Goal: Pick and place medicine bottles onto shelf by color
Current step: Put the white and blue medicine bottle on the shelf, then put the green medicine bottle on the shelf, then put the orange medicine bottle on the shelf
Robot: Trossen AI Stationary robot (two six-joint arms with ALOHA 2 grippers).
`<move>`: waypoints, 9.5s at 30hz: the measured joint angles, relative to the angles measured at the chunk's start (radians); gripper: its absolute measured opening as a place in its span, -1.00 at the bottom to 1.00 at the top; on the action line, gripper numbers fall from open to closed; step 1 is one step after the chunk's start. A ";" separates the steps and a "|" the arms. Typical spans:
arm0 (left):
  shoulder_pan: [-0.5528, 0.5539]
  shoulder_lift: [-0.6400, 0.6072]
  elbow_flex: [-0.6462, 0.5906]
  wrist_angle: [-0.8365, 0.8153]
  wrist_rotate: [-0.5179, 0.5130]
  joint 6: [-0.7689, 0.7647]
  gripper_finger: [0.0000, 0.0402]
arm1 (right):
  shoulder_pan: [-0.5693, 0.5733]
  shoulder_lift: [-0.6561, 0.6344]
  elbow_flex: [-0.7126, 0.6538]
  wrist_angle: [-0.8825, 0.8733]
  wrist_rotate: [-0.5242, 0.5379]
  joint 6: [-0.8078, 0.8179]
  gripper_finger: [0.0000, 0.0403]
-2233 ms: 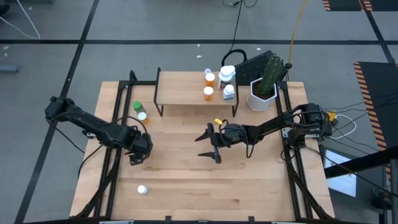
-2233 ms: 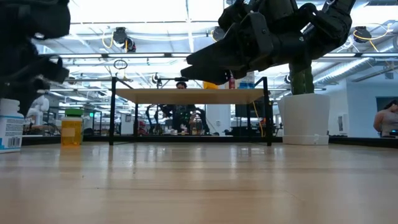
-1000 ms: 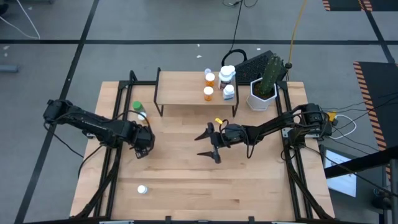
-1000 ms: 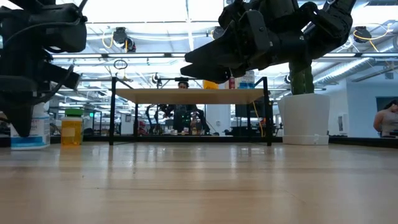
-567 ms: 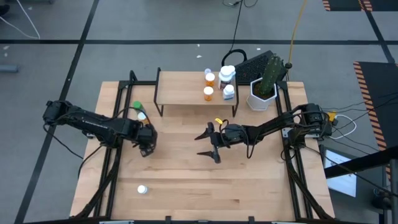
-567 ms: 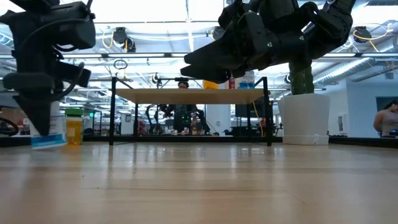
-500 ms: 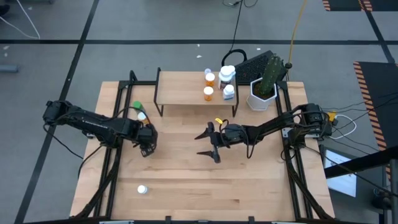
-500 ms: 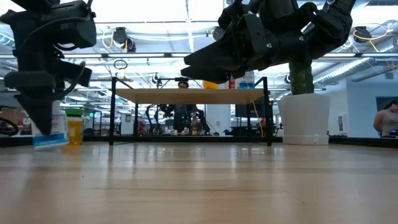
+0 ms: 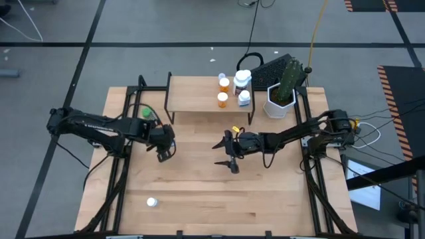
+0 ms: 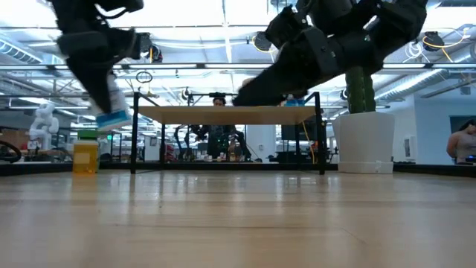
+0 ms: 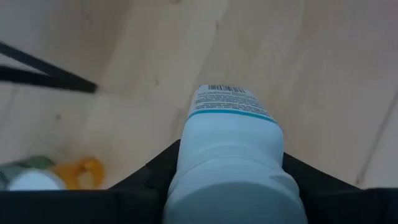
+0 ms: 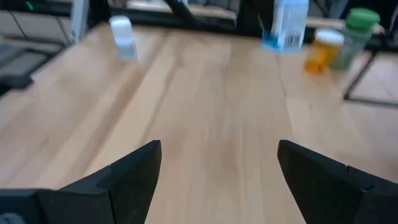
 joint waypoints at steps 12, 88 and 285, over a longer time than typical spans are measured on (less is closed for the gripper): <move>0.135 0.255 0.267 -0.018 -0.003 0.206 -0.15 | 0.002 -0.102 -0.006 -0.381 0.023 0.026 0.56; 0.605 0.745 1.325 -0.348 -0.054 0.917 0.59 | 0.003 -0.094 -0.263 0.105 0.015 0.071 0.56; -0.212 0.112 0.155 -0.517 -0.371 -0.676 0.34 | -0.033 -0.093 -0.251 0.262 -0.041 -0.039 0.56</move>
